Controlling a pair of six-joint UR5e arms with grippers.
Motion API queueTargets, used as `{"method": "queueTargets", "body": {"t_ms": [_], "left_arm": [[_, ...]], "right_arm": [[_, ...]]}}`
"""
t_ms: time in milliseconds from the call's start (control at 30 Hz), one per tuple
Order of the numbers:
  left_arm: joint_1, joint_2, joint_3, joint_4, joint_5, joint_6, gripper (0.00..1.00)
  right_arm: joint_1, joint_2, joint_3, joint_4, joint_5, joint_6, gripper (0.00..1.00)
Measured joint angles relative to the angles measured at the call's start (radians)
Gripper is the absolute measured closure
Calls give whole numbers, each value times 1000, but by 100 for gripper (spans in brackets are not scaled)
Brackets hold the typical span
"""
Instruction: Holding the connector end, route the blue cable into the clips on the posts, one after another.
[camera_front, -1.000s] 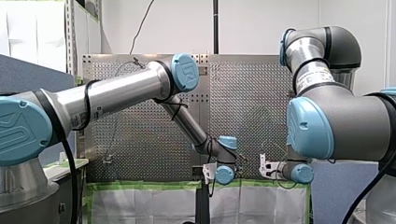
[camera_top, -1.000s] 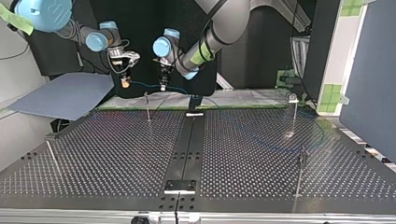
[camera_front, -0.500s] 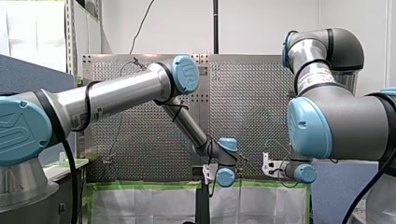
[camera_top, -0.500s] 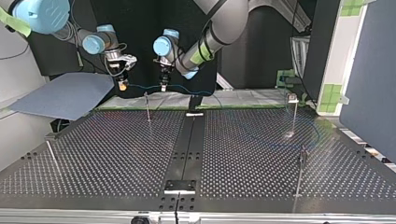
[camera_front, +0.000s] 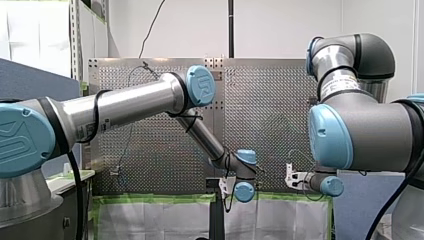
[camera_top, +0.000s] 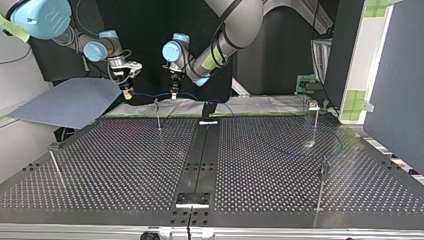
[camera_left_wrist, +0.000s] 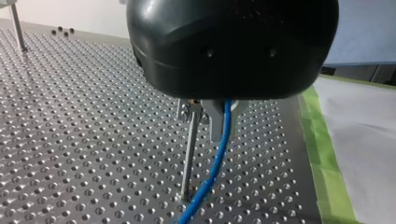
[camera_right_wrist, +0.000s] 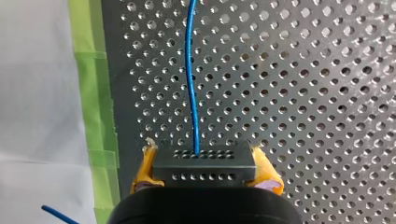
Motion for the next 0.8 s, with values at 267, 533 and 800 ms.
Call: {"method": "queueTargets", "body": {"t_ms": [267,533,800], "left_arm": [[6,0,1,5,24,0,100],[9,-1,15,17,46,-3,100],[8,-26,62,-5,61,-22,100]], "right_arm": [[-18,4,-9,-8,-6,14,100],[-34,14,-21,-2,-9,15,100],[-38,18,-30,-1,-24,10,100]]}}
